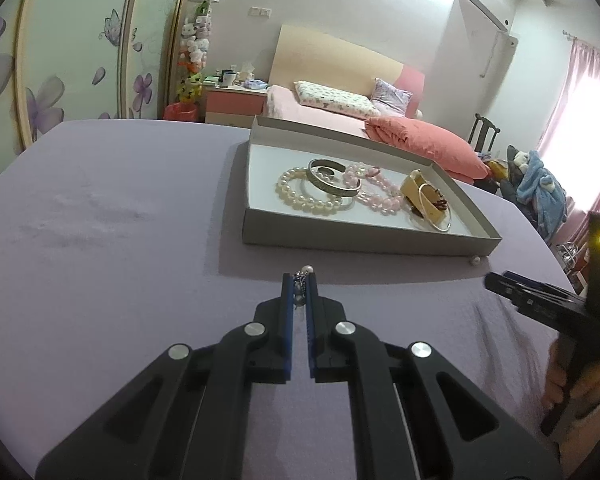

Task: Organize jewelry
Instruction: 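Grasp the loose pearl bead with the right tool while the left tool holds the earrings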

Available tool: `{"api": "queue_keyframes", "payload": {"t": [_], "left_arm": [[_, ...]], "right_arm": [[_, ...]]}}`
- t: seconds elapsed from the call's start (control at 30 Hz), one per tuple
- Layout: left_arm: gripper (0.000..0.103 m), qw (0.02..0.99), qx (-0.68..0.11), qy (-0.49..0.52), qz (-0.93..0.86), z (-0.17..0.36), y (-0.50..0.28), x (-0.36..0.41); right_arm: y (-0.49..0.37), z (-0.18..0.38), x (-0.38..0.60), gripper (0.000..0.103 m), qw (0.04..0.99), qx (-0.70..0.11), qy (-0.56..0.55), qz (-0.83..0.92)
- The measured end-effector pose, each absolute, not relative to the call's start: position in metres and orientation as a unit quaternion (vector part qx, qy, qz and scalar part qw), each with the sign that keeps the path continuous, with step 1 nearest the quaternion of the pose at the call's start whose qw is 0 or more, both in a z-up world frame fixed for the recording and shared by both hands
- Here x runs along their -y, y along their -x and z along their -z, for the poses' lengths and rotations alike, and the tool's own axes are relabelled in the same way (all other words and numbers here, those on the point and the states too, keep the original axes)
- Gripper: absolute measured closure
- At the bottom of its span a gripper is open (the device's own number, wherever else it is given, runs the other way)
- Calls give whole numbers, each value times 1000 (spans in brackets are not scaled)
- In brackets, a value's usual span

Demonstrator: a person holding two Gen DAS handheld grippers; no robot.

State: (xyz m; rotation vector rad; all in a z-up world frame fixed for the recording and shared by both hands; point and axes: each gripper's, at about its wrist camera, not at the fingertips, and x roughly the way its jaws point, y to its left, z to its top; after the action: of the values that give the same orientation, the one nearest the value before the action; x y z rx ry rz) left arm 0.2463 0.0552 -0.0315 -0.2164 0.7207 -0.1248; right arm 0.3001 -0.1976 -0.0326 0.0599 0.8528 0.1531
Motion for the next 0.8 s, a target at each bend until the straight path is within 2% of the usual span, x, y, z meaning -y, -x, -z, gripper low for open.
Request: {"api": "queue_keyframes", "payload": {"t": [0.37, 0.43, 0.5, 0.8], "left_arm": [[96, 926, -354, 111, 70, 32, -245, -54], [96, 926, -353, 111, 69, 32, -245, -54], [96, 926, -354, 111, 70, 32, -245, -54], [96, 926, -354, 112, 70, 32, -245, -55]], "right_arm": [[-325, 38, 193, 68, 903, -426, -18, -57], [-326, 38, 192, 74, 903, -426, -17, -56], [-328, 38, 196, 86, 903, -426, -21, -52], [-316, 37, 201, 86, 902, -427, -30, -58]]}}
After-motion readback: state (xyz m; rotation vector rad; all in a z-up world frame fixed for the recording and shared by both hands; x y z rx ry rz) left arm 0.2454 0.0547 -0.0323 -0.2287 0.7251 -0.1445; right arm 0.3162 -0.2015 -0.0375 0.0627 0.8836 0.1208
